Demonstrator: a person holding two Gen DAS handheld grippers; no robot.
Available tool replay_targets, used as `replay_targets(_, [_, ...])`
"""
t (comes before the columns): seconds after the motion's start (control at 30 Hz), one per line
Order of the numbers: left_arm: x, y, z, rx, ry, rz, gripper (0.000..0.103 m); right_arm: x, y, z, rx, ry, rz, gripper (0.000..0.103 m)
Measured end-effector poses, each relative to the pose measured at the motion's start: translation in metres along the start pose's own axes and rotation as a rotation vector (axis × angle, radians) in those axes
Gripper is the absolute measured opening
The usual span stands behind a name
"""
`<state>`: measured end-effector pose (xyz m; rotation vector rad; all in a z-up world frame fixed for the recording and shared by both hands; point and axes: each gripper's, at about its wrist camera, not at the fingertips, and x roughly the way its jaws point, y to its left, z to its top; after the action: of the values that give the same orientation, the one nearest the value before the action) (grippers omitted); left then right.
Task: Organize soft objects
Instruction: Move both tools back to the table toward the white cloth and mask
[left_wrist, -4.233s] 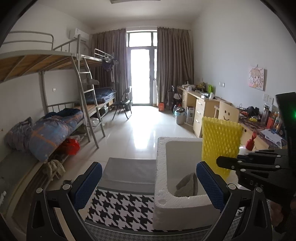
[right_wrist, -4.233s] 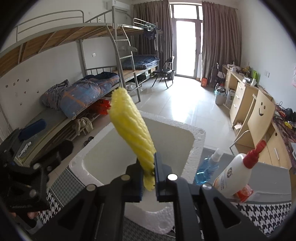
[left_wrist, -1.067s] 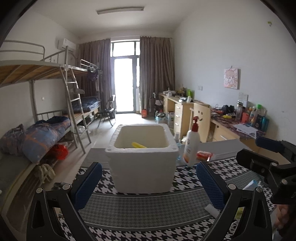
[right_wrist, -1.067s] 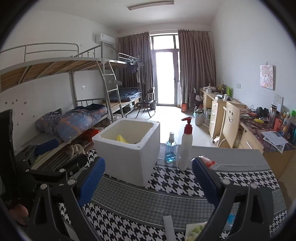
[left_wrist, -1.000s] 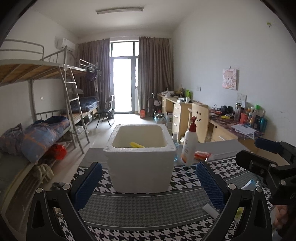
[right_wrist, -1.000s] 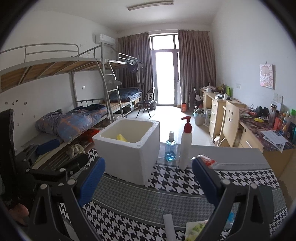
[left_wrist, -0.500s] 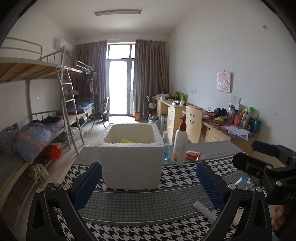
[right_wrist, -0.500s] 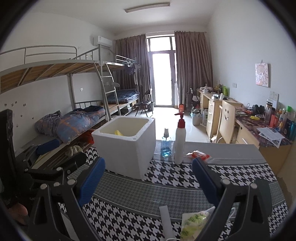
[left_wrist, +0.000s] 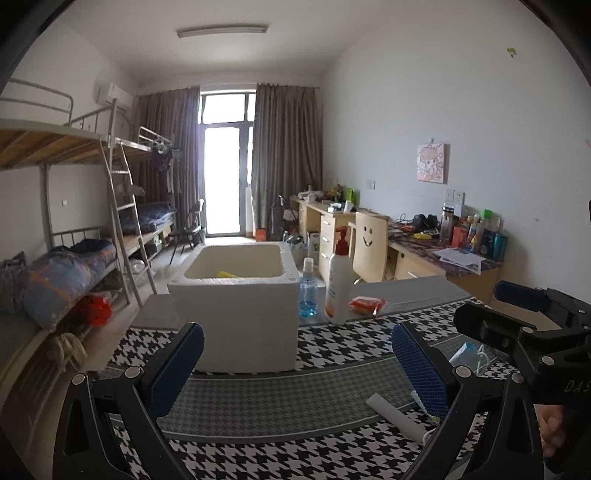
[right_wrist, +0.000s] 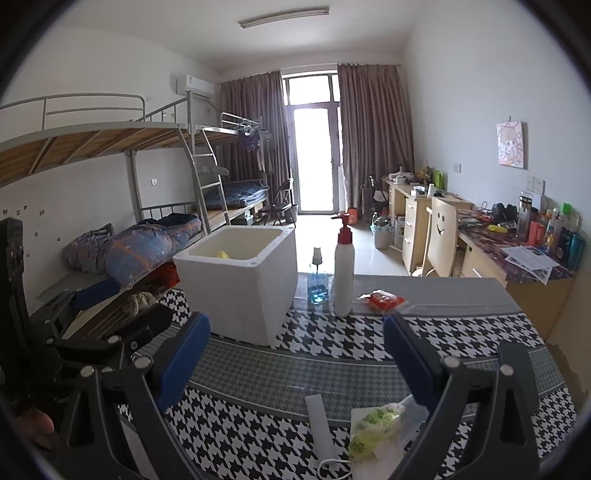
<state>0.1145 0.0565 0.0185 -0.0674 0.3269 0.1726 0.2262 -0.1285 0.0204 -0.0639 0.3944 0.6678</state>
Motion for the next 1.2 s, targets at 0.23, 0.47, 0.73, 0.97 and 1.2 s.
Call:
replay_targets(0.23, [0.001, -0.003, -0.005, -0.011, 0.002, -0.009, 0.102, -0.006, -0.007, -0.006, 0.017, -0.002, -0.028, 0.097])
replay_targets(0.47, [0.004, -0.013, -0.012, 0.0, 0.009, -0.055, 0.102, -0.009, -0.012, -0.013, 0.023, 0.007, -0.055, 0.097])
replay_targets(0.73, [0.007, -0.021, -0.015, 0.003, 0.026, -0.082, 0.102, -0.012, -0.024, -0.018, 0.045, 0.008, -0.082, 0.097])
replay_targets(0.97, [0.013, -0.032, -0.018, 0.016, 0.056, -0.108, 0.102, -0.013, -0.035, -0.025, 0.062, 0.019, -0.101, 0.097])
replay_targets(1.2, [0.024, -0.042, -0.025, 0.016, 0.093, -0.123, 0.102, -0.015, -0.046, -0.032, 0.062, 0.023, -0.136, 0.097])
